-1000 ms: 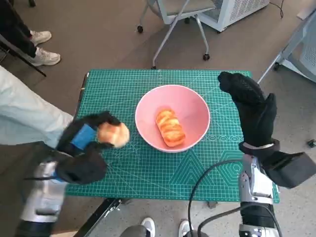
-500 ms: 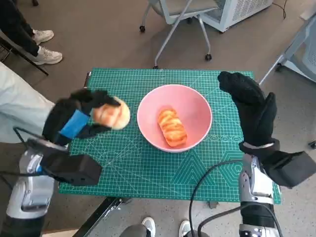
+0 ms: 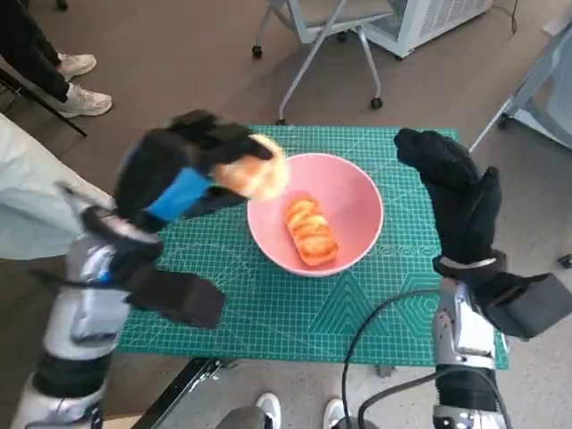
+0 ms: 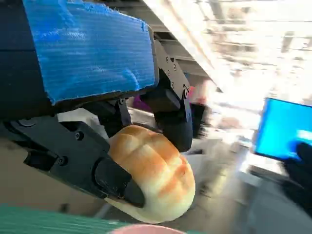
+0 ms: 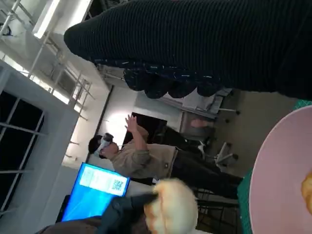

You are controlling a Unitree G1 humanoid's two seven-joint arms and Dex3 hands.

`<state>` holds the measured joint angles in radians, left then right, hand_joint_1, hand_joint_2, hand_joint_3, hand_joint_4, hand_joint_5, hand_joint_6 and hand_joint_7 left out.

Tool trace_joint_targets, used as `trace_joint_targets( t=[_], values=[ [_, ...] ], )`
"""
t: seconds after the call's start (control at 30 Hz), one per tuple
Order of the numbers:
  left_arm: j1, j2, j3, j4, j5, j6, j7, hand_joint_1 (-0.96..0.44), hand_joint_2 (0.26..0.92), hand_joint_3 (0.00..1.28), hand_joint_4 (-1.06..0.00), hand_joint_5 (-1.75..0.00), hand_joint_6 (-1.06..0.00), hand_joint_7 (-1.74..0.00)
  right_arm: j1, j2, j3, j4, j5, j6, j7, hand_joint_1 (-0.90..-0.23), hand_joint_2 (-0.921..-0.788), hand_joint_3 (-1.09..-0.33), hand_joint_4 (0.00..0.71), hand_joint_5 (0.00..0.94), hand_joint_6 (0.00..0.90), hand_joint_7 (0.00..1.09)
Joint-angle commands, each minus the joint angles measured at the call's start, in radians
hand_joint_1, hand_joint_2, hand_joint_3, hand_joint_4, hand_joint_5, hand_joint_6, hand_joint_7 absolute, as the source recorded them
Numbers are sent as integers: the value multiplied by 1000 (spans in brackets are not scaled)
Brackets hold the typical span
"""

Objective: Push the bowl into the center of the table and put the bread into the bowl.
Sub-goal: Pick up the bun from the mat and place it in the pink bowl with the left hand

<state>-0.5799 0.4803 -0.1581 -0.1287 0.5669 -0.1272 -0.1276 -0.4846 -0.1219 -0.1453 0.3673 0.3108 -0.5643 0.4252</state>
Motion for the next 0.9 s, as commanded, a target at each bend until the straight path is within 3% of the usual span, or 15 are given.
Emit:
trace_joint_targets(
  t=[0.03, 0.3, 0.67, 0.73, 0.8, 0.83, 0.87, 0.9],
  values=[
    [-96, -51, -67, 98, 36, -18, 0, 2, 872, 12, -894, -984, -766, -972, 17, -5, 1, 4, 1, 10, 13, -705, -921, -848, 198, 0, 44, 523],
    [-215, -133, -160, 337, 89, -57, 37, 2, 880, 12, -877, -995, -742, -1005, 28, -5, 6, -22, -5, 19, 9, -705, -921, -848, 198, 0, 43, 525],
    [-272, -224, -223, 524, 87, -49, 19, 2, 906, 10, -825, -1053, -684, -1067, 44, -16, 2, -49, -1, 33, 11, -705, -921, -848, 198, 0, 41, 528],
    [-273, -235, -231, 543, 87, -32, -3, 1, 913, 35, -785, -1109, -639, -1097, 47, -18, 1, -53, 0, 34, 10, -705, -921, -849, 197, 0, 40, 528],
    [-273, -239, -246, 557, 95, -8, -32, 1, 918, 132, -683, -1232, -505, -1213, 50, -20, 0, -55, 0, 34, 10, -707, -921, -849, 197, 0, 39, 529],
    [-272, -239, -252, 560, 99, 3, -45, -26, 904, 128, -623, -1118, -466, -1087, 52, -20, -1, -57, 0, 34, 10, -707, -921, -850, 197, 0, 39, 529],
    [-271, -238, -262, 560, 107, 21, -68, -68, 896, 98, -579, -869, -464, -798, 54, -21, -1, -60, 0, 35, 9, -708, -921, -850, 197, 0, 39, 529],
    [-270, -237, -269, 558, 112, 34, -85, -110, 896, 81, -544, -723, -455, -660, 56, -22, -2, -63, 0, 36, 8, -708, -921, -850, 197, 0, 39, 530]
  ],
)
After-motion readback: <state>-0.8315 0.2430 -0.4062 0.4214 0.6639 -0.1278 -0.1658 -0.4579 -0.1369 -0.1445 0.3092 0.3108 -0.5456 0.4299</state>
